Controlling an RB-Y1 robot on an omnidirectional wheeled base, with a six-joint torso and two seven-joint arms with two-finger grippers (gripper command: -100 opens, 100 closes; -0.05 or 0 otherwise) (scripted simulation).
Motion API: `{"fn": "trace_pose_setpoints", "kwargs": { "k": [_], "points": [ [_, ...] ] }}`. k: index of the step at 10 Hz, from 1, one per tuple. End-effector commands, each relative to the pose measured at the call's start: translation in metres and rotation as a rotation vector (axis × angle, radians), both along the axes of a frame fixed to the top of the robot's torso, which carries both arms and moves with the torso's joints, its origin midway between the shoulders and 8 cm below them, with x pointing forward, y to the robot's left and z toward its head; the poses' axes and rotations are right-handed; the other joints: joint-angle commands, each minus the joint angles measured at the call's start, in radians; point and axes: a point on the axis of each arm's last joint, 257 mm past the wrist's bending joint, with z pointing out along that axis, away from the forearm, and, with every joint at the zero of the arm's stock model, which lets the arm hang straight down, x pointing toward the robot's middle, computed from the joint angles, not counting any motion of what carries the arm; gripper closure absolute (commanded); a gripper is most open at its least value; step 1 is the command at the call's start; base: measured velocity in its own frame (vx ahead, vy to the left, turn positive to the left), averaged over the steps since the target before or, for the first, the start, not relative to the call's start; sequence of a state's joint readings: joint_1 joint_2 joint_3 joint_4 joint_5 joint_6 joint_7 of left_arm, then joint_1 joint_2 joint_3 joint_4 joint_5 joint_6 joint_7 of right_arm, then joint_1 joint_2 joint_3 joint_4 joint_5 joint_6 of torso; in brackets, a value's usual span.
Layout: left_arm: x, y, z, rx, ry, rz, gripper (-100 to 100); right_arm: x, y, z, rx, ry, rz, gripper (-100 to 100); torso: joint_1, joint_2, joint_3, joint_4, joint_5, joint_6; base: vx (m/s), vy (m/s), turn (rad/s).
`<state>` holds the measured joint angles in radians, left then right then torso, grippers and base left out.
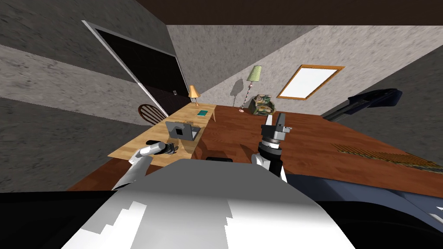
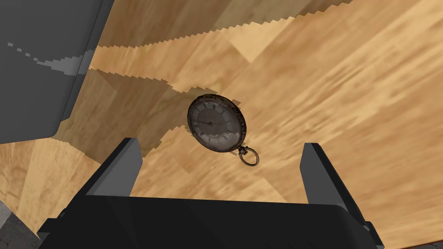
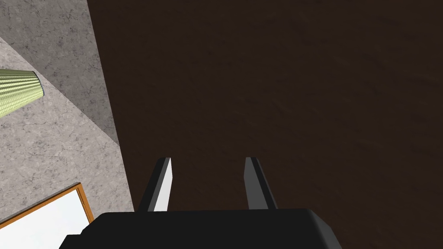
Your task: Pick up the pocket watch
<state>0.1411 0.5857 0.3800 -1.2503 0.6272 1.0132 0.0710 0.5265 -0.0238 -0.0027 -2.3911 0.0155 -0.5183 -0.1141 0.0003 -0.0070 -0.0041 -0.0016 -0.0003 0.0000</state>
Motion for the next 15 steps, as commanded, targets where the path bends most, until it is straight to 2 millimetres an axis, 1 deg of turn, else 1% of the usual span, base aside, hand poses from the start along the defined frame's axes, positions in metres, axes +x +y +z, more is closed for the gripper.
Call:
{"fn": "trace_pose_setpoints", "kwargs": {
  "k": [1, 2, 3, 6, 9, 10, 11, 12, 13, 14, 15],
  "points": [
    [-0.008, 0.003, -0.004, -0.018, 0.026, 0.012, -100, 0.000, 0.000, 0.000, 0.000, 0.000, 0.000, 0, 0.000, 0.000, 0.000, 0.000, 0.000, 0.000, 0.086, -0.001, -0.014],
    [-0.022, 0.004, -0.010, -0.043, 0.069, 0.030, -100, 0.000, 0.000, 0.000, 0.000, 0.000, 0.000, 0, 0.000, 0.001, 0.001, 0.000, 0.000, 0.000, 0.102, 0.015, -0.022],
    [-0.022, 0.004, -0.010, -0.043, 0.069, 0.030, -100, 0.000, 0.000, 0.000, 0.000, 0.000, 0.000, 0, 0.001, 0.001, 0.000, 0.000, 0.000, 0.000, 0.080, 0.011, -0.017],
    [-0.060, 0.004, -0.023, -0.108, 0.182, 0.078, -100, 0.000, 0.000, 0.000, 0.000, 0.000, 0.000, 0, 0.000, -0.001, 0.000, 0.000, 0.000, 0.000, 0.124, -0.001, -0.032],
    [-0.091, 0.002, -0.032, -0.155, 0.269, 0.113, -100, 0.000, 0.000, 0.000, 0.000, 0.000, 0.000, 0, 0.003, -0.001, -0.001, 0.000, 0.001, 0.000, 0.136, 0.042, -0.018],
    [-0.106, 0.001, -0.036, -0.172, 0.309, 0.129, -100, 0.000, 0.000, 0.000, 0.000, 0.000, 0.000, 0, 0.003, -0.001, -0.001, 0.000, 0.001, 0.000, 0.108, 0.061, -0.007],
    [-0.112, 0.000, -0.037, -0.177, 0.322, 0.135, -100, 0.000, 0.000, 0.000, 0.000, 0.000, 0.000, 0, 0.004, 0.000, 0.000, 0.000, 0.001, 0.000, 0.078, 0.063, 0.005],
    [-0.106, 0.001, -0.038, -0.170, 0.308, 0.128, -100, 0.000, 0.000, 0.000, 0.000, 0.000, 0.000, 0, 0.004, 0.002, 0.001, 0.000, 0.001, 0.000, 0.031, 0.026, -0.001],
    [-0.107, 0.000, -0.038, -0.173, 0.312, 0.130, 0, 0.000, 0.000, 0.000, 0.000, 0.000, 0.000, 0, 0.002, 0.005, 0.002, 0.001, 0.001, 0.000, 0.007, 0.005, -0.001],
    [-0.104, -0.001, -0.041, -0.175, 0.311, 0.110, -100, 0.000, 0.000, 0.000, 0.000, 0.000, 0.000, 0, 0.001, 0.006, 0.003, 0.001, 0.000, 0.000, 0.029, -0.004, 0.076],
    [-0.101, -0.003, -0.045, -0.177, 0.311, 0.091, -100, 0.000, 0.000, 0.000, 0.000, 0.000, 0.000, 0, 0.000, 0.006, 0.003, 0.001, 0.000, 0.000, 0.054, -0.024, 0.157]
  ]
}}
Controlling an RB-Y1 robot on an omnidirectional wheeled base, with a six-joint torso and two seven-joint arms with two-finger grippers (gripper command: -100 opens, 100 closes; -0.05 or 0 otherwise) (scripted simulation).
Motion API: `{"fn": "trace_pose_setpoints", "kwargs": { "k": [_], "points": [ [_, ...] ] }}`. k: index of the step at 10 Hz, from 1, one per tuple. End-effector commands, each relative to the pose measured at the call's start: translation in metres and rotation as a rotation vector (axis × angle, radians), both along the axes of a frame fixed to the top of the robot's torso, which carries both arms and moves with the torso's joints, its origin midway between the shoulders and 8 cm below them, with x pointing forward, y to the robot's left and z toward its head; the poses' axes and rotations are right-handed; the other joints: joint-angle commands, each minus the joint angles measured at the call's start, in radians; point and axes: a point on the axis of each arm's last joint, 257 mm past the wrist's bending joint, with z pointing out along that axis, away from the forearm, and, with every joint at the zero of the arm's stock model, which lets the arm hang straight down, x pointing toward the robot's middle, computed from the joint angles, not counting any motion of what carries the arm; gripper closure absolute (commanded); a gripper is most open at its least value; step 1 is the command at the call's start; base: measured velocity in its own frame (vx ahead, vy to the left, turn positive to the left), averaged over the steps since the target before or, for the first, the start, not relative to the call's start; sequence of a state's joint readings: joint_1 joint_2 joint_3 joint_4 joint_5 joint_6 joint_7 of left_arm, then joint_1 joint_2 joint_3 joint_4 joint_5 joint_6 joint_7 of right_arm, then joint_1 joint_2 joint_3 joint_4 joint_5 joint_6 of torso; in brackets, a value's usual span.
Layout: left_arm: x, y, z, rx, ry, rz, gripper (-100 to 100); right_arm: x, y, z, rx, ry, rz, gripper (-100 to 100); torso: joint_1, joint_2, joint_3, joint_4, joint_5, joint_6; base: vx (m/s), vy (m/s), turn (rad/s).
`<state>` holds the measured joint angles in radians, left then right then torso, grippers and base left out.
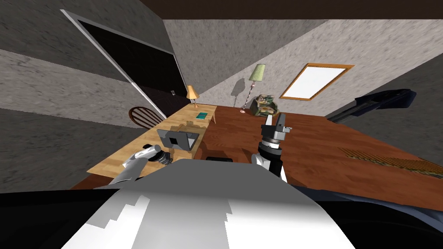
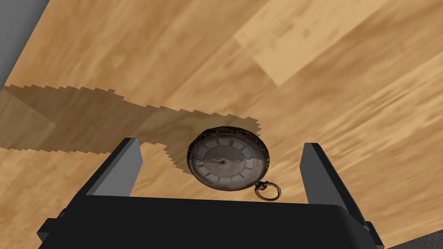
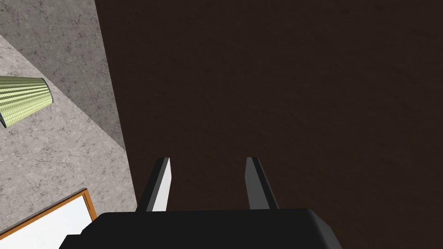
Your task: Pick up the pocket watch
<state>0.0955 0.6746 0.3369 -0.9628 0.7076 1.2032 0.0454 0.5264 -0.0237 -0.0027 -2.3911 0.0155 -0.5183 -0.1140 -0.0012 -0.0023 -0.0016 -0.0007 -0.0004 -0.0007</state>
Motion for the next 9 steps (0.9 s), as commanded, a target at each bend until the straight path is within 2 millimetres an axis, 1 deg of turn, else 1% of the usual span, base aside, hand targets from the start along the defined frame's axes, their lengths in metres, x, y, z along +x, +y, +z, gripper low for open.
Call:
{"fn": "trace_pose_setpoints", "kwargs": {
  "k": [1, 5, 9],
  "points": [
    [0.004, -0.001, -0.006, -0.004, -0.005, -0.030, -100, 0.000, 0.000, 0.000, 0.000, 0.000, 0.000, 0, 0.000, 0.000, 0.000, 0.000, 0.000, 0.000, 0.072, -0.034, 0.145],
    [0.007, 0.000, -0.014, -0.007, -0.005, -0.072, -100, 0.000, 0.000, 0.000, 0.000, 0.000, 0.000, 0, 0.000, 0.000, 0.000, 0.000, 0.000, 0.000, 0.054, -0.024, 0.108],
    [0.011, 0.010, -0.019, 0.011, -0.007, -0.120, -100, 0.000, 0.000, 0.000, 0.000, 0.000, 0.000, 0, 0.000, -0.001, -0.001, 0.000, 0.000, 0.000, 0.068, -0.033, 0.143]
  ]
}}
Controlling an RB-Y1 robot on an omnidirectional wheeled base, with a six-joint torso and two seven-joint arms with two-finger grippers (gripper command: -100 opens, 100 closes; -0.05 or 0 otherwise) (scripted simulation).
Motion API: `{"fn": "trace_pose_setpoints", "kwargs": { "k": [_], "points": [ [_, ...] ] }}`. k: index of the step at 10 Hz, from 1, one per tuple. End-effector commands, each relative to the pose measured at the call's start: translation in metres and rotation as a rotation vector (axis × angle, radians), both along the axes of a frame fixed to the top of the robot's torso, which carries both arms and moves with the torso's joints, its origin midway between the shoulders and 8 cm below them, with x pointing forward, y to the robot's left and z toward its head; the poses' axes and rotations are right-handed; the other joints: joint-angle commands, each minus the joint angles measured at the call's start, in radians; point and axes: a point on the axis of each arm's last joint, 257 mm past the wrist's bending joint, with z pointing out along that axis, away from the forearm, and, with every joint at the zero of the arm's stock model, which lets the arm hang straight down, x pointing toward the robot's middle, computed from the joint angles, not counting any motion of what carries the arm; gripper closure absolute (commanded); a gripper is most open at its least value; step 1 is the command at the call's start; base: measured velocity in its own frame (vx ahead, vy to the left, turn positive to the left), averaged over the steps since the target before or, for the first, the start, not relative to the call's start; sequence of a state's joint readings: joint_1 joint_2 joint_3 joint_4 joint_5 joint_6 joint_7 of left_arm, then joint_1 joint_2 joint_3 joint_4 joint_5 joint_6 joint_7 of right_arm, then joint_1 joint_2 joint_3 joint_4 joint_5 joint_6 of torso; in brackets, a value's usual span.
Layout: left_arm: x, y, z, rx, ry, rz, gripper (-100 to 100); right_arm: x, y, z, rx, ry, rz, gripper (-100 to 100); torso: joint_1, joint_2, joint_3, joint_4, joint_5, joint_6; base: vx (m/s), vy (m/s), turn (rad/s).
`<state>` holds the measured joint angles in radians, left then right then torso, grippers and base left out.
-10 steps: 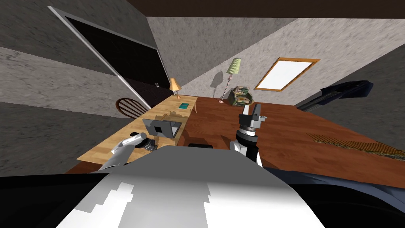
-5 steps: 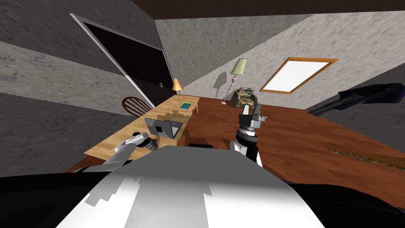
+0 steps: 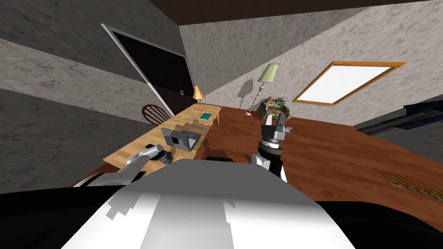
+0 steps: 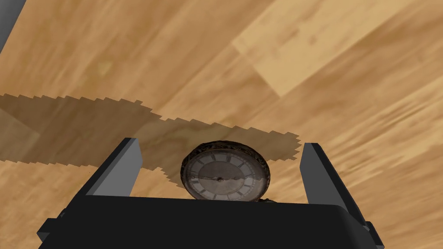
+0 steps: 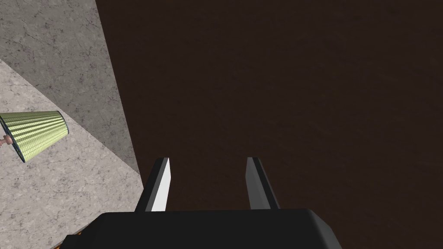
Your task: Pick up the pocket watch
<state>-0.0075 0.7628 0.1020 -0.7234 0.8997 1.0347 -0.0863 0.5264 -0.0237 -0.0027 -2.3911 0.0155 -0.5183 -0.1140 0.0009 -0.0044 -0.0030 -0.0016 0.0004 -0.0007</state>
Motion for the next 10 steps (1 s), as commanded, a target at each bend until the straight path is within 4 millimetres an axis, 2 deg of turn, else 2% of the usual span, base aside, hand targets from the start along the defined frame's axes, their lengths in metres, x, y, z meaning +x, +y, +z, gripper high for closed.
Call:
{"fn": "trace_pose_setpoints", "kwargs": {
  "k": [1, 2, 6, 7, 8, 10],
  "points": [
    [0.0000, 0.0000, 0.0000, 0.000, 0.000, 0.000, -100, 0.0000, 0.0000, 0.0000, 0.000, 0.000, 0.000, 0, 0.000, 0.000, 0.000, 0.000, 0.000, 0.000, 0.033, -0.014, 0.024],
    [0.0002, 0.0009, -0.0002, 0.002, -0.002, -0.004, 100, 0.0000, 0.0000, 0.0000, 0.000, 0.000, 0.000, 0, 0.001, 0.002, 0.001, 0.000, 0.000, 0.000, 0.005, -0.004, -0.002],
    [-0.0002, 0.0004, -0.0004, 0.001, 0.000, -0.004, 100, 0.0000, 0.0000, 0.0000, 0.000, 0.000, 0.000, 0, 0.005, 0.003, 0.002, 0.001, 0.002, 0.001, 0.000, 0.000, 0.000],
    [-0.0002, 0.0004, -0.0004, 0.001, 0.000, -0.003, 0, 0.0000, 0.0000, 0.0000, 0.000, 0.000, 0.000, 0, 0.005, 0.004, 0.002, 0.001, 0.002, 0.001, 0.000, 0.000, 0.000],
    [-0.0015, -0.0030, 0.0012, -0.005, 0.001, 0.015, 100, 0.0000, 0.0000, 0.0000, 0.000, 0.000, 0.000, 0, 0.006, 0.004, 0.002, 0.001, 0.002, 0.001, -0.041, 0.021, -0.205],
    [-0.0042, -0.0067, 0.0043, -0.011, 0.004, 0.042, 100, 0.0001, 0.0000, 0.0001, 0.000, 0.000, 0.000, 0, 0.008, 0.007, 0.004, 0.002, 0.002, 0.002, -0.081, 0.042, -0.186]
  ]
}}
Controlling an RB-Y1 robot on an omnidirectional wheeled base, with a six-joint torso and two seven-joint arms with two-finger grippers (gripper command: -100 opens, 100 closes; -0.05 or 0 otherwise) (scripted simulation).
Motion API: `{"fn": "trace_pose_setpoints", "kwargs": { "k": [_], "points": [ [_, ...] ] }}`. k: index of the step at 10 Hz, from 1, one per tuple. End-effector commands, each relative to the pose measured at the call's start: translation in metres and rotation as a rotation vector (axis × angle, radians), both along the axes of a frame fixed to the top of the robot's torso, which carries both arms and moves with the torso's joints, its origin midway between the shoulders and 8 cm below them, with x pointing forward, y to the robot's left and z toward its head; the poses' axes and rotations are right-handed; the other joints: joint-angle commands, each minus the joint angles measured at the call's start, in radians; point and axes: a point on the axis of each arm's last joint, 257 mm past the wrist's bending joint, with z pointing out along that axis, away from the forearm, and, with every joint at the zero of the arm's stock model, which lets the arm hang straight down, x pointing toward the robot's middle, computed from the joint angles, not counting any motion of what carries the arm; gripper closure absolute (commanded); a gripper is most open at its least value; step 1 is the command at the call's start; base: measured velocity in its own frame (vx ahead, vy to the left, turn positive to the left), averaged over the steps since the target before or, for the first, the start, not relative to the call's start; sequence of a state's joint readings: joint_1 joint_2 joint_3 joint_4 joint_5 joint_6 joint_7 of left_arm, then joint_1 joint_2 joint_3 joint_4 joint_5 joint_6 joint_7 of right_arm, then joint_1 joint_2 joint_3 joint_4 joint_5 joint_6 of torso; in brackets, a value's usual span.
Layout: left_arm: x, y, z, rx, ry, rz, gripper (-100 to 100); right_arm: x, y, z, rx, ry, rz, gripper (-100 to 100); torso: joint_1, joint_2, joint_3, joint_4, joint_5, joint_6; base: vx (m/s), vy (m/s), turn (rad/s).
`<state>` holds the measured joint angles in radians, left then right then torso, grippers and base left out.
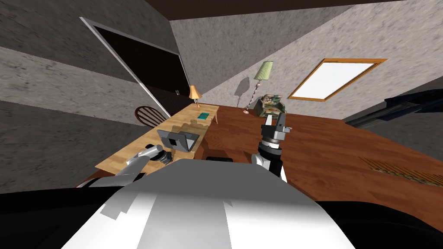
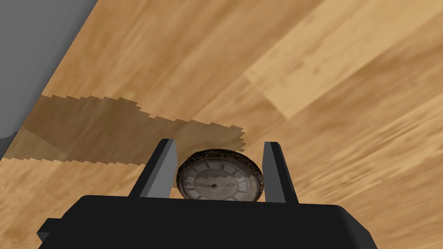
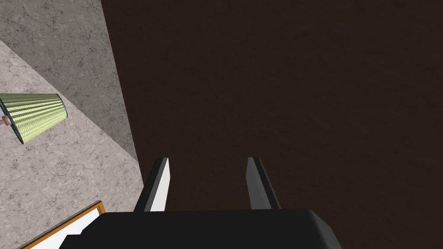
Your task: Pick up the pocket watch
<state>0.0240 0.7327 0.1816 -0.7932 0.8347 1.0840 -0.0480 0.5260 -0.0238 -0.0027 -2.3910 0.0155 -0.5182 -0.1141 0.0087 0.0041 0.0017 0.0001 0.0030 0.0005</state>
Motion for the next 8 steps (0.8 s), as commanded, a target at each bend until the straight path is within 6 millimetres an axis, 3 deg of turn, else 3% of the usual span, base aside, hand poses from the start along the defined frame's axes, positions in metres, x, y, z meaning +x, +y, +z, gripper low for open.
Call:
{"fn": "trace_pose_setpoints", "kwargs": {
  "k": [1, 7, 8],
  "points": [
    [-0.005, -0.002, 0.003, -0.004, 0.008, 0.026, 100, 0.000, 0.000, 0.000, 0.000, 0.000, 0.000, 0, 0.000, 0.000, 0.000, 0.000, 0.000, 0.000, -0.082, 0.038, -0.134],
    [-0.011, -0.001, 0.017, 0.010, 0.006, 0.090, 100, 0.000, 0.000, 0.000, 0.000, 0.000, 0.000, 0, 0.000, 0.000, 0.000, 0.000, -0.001, -0.001, -0.065, 0.028, -0.117],
    [-0.011, -0.001, 0.017, 0.010, 0.006, 0.094, 0, 0.000, 0.000, 0.000, 0.000, 0.000, 0.000, 0, -0.001, -0.002, -0.001, 0.000, -0.001, -0.001, -0.005, 0.003, 0.005]
  ]
}}
